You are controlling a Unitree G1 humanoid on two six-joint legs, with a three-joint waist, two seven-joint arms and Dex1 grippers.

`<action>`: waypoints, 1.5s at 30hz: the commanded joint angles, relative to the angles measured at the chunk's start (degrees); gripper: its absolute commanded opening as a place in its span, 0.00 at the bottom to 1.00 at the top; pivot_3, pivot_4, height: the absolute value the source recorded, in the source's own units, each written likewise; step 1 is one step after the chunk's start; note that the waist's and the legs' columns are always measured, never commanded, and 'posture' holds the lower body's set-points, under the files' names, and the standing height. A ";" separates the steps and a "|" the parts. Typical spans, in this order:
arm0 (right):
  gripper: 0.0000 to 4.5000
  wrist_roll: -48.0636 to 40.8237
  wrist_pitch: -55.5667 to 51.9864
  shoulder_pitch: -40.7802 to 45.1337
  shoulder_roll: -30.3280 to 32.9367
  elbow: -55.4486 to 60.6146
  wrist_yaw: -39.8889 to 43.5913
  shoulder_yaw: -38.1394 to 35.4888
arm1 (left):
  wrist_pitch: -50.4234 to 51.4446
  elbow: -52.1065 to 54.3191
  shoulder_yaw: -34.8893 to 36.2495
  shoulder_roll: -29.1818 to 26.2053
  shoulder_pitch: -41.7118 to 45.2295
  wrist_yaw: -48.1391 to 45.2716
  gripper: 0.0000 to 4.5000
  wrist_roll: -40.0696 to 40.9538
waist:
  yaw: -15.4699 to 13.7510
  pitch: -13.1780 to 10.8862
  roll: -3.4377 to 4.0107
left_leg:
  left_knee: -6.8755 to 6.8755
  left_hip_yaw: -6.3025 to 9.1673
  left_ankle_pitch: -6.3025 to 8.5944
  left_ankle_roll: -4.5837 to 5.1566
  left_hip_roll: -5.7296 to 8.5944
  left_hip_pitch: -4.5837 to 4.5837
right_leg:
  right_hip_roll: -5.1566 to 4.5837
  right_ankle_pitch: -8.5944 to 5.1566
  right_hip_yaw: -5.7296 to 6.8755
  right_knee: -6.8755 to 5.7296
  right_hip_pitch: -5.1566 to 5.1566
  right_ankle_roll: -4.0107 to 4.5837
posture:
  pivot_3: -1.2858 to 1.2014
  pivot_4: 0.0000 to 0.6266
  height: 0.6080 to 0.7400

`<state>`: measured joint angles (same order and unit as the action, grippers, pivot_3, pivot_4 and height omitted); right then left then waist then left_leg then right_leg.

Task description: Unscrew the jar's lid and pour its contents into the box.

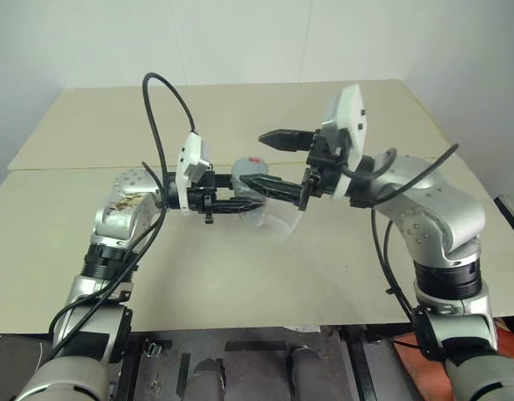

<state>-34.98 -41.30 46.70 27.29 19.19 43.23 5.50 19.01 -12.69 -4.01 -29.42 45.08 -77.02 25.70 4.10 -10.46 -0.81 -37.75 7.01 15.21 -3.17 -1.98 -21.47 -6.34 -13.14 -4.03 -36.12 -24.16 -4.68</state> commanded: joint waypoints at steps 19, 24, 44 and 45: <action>0.99 7.02 3.39 3.26 -4.48 -3.43 -1.00 2.86 | 1.58 5.62 0.73 -1.47 -1.13 -0.75 0.42 0.88 | 0.03 0.00 0.01 | 0.00 0.01 0.00 0.00 0.00 0.00 | 0.00 0.00 0.01 -0.02 -0.01 0.00 | 0.52 0.24 1.00; 0.99 7.57 3.99 3.01 -3.82 -4.14 -0.52 2.25 | 2.09 6.50 1.16 -1.96 -1.49 -0.85 0.42 1.35 | 0.05 0.00 0.01 | 0.00 0.02 0.00 0.00 0.00 0.00 | 0.00 0.00 0.01 -0.02 -0.01 0.00 | 0.52 0.24 1.00; 0.99 6.59 3.51 -1.92 0.93 -1.32 0.33 -1.47 | 2.96 8.24 1.30 -3.80 -1.94 -1.52 0.42 2.25 | 0.03 -0.01 0.01 | 0.00 0.01 0.00 0.00 0.00 0.00 | 0.00 0.00 0.01 -0.01 0.00 0.00 | 0.52 0.24 1.00; 0.99 6.54 3.51 -2.13 1.06 -1.21 0.29 -1.67 | 2.93 8.42 1.34 -3.84 -2.13 -1.50 0.42 2.28 | 0.03 -0.01 0.01 | 0.00 0.01 0.00 0.00 0.00 0.01 | 0.00 0.00 0.01 -0.01 0.00 0.00 | 0.52 0.24 1.00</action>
<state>-28.82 -38.85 44.35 27.10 17.54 44.86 8.09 22.61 -7.44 -3.93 -32.34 43.01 -77.14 26.21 4.13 -10.47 -0.80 -37.75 7.01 15.21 -3.17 -1.98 -21.46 -6.34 -13.14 -4.02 -36.13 -24.16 -4.68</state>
